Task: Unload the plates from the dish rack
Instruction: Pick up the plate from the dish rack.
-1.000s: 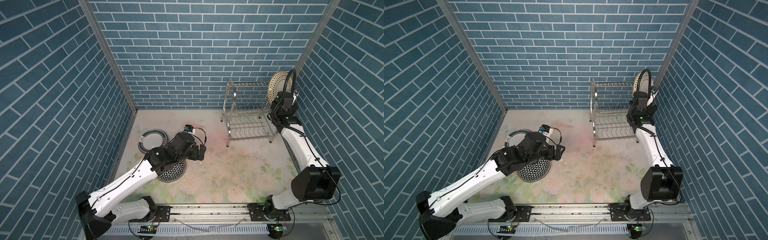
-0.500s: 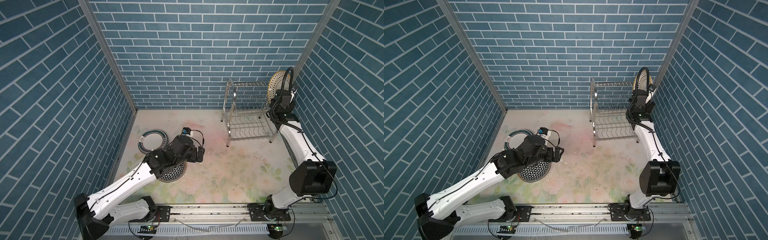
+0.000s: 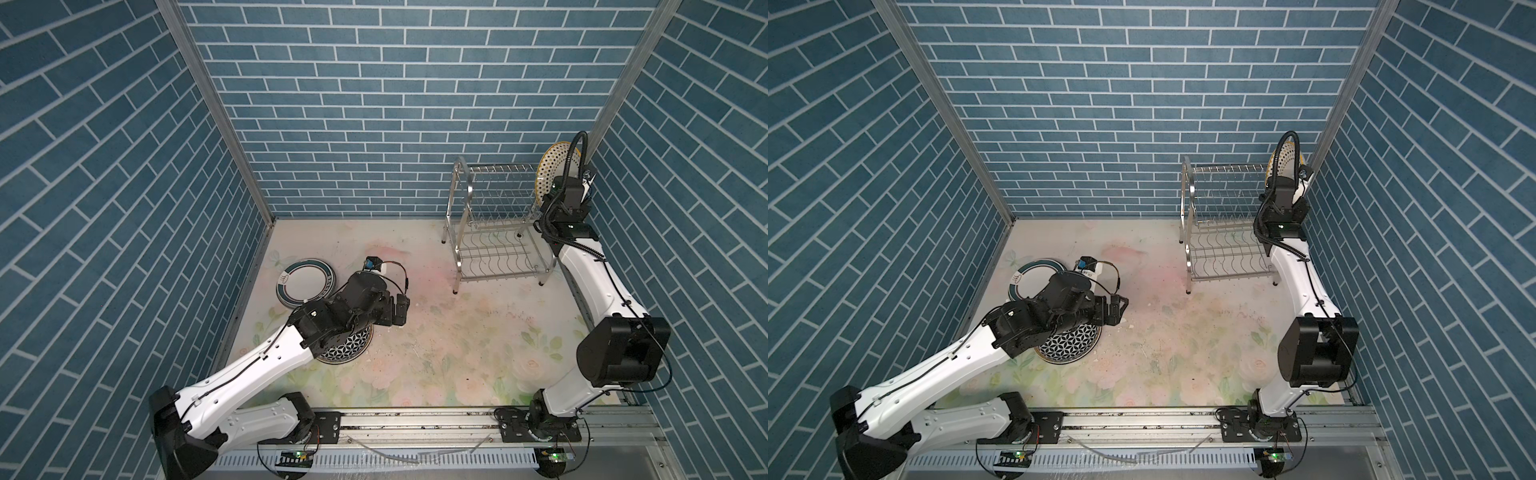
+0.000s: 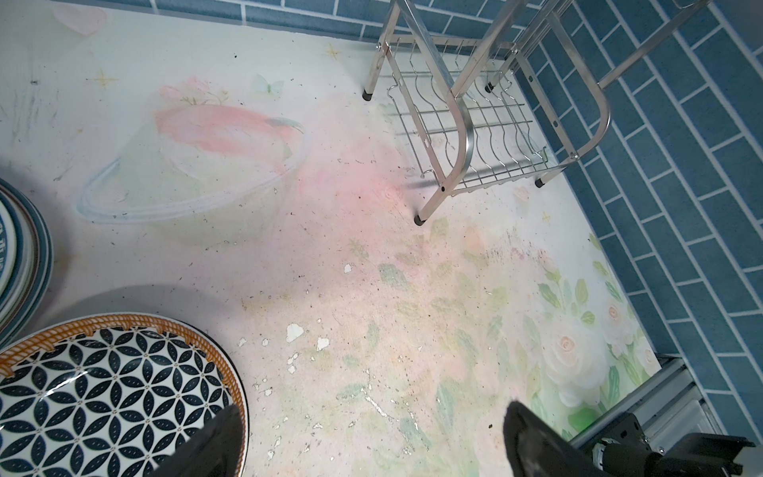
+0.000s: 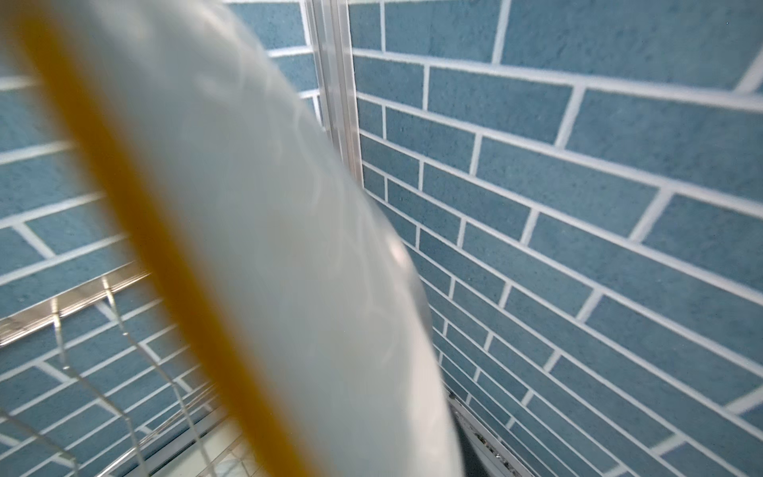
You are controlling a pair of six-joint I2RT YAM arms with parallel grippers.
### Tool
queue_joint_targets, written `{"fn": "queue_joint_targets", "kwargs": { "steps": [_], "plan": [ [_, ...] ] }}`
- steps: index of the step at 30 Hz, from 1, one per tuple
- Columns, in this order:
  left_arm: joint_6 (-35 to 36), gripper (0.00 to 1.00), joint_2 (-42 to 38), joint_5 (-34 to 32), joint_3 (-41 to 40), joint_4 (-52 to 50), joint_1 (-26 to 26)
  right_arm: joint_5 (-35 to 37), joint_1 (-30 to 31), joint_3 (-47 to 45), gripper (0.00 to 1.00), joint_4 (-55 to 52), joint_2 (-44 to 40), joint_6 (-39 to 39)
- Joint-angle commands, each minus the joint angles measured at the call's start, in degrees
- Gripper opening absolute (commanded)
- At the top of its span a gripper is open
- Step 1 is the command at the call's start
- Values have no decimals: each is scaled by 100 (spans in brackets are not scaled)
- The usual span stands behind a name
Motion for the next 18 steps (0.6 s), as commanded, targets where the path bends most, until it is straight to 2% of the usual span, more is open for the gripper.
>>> {"fn": "queue_joint_targets", "kwargs": {
  "steps": [1,4,13,15,18],
  "plan": [
    [-20,99,-87,-36,-94,14,-21,-116,-47,132,19,-244,180,5],
    [-41,99,-99,-43,-116,18,-17,-147,-48,190,9,-306,208,5],
    [-94,99,-89,-42,-143,52,-12,-251,-56,204,6,-343,68,5],
    [-86,99,-96,-51,-147,71,-17,-247,-63,212,0,-383,32,5],
    [-86,99,-85,-38,-164,95,-14,-261,-66,228,0,-427,-53,-4]
  ]
}}
